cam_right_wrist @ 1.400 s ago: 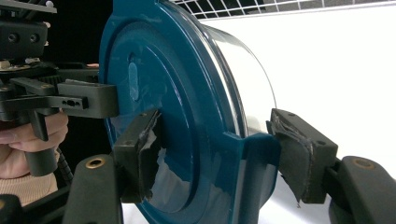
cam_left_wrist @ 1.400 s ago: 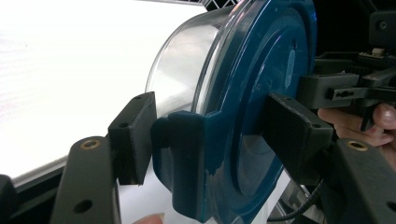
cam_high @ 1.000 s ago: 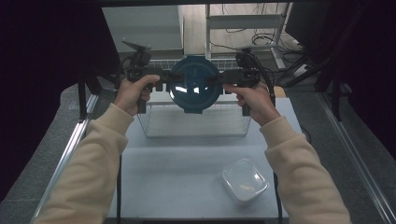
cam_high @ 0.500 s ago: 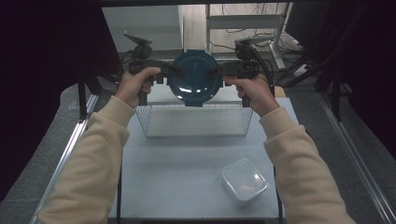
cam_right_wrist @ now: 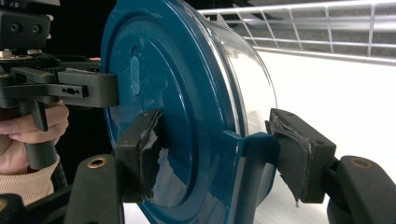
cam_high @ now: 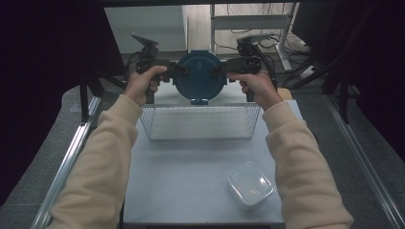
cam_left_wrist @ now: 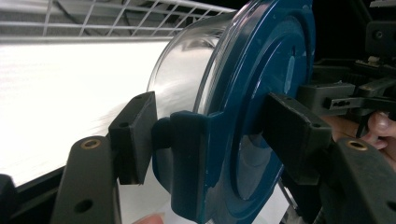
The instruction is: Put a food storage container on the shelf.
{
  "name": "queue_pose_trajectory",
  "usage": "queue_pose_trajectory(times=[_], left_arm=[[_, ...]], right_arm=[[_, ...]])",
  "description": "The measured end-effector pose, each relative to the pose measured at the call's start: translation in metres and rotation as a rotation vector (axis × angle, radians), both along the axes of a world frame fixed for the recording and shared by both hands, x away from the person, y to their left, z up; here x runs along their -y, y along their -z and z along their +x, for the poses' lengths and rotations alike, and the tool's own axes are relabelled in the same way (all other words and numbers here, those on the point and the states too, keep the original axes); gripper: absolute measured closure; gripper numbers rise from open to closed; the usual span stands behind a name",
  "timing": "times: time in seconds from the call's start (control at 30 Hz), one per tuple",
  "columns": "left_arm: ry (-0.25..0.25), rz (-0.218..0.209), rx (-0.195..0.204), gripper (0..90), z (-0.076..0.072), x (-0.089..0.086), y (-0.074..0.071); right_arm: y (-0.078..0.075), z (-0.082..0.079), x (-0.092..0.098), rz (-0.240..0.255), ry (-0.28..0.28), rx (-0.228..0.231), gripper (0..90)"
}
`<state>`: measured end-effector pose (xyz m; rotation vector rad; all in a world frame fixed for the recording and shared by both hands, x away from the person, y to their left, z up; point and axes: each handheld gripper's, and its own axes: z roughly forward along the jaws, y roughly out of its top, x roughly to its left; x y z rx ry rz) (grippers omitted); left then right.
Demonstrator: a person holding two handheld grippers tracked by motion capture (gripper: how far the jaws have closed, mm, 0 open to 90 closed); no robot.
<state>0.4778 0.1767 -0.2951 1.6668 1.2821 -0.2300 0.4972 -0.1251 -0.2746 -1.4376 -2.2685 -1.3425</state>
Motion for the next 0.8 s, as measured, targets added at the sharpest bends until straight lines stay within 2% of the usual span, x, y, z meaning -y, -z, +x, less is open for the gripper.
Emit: queue_pose_trajectory(times=[0.2,0.3,0.37,0.43,0.6,0.8], left_arm=[[-0.027,-0.055,-0.032,37.6,0.012,-0.002,0.01],[-0.038,-0.066,-0.048,37.4,0.017,-0.002,0.013],[-0.046,-0.069,-0.062,36.6,0.02,-0.002,0.016],[-0.052,-0.073,-0.075,36.3,0.022,-0.002,0.019],[-0.058,-0.1,-0.114,33.6,0.03,-0.002,0.029],[-0.056,-0.104,-0.092,33.3,0.029,-0.001,0.031]], right_arm=[[0.01,0.016,0.005,0.046,0.016,-0.032,36.4],[0.014,0.022,0.006,0.065,0.021,-0.049,36.3],[0.02,0.03,0.007,0.096,0.037,-0.085,36.0],[0.021,0.032,0.007,0.1,0.04,-0.091,35.8],[0.036,0.044,0.009,0.141,0.064,-0.161,33.9],[0.037,0.044,0.01,0.149,0.067,-0.15,33.5]])
